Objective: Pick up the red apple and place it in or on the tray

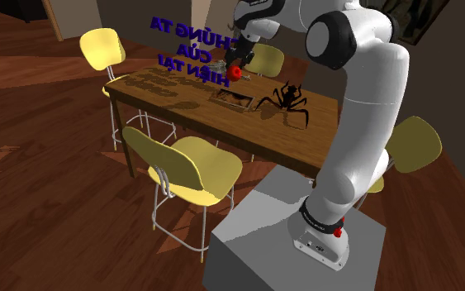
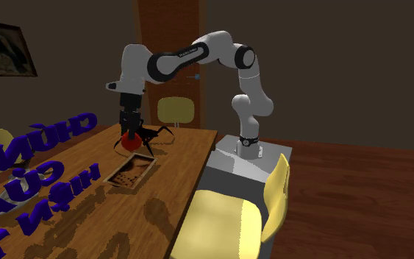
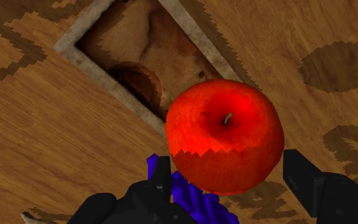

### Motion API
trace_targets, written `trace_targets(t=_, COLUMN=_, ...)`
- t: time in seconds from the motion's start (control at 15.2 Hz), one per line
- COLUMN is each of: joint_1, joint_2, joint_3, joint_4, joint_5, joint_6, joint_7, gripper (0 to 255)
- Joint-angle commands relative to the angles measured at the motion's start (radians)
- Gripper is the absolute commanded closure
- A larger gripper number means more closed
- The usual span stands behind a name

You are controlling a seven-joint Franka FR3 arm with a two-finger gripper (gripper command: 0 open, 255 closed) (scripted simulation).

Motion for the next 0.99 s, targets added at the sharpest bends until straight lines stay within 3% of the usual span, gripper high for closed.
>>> trace_targets(t=0.0, joint_1=-0.05, joint_2=0.076, joint_3=-0.006, joint_4=0.121, joint_5=0.029, joint_6=-0.059, joint_7=-0.042, gripper=255)
trace_targets(t=0.92, joint_1=-0.054, joint_2=0.123, joint_3=0.016, joint_4=0.005, joint_5=0.074, joint_6=0.098, joint_7=-0.097, gripper=255)
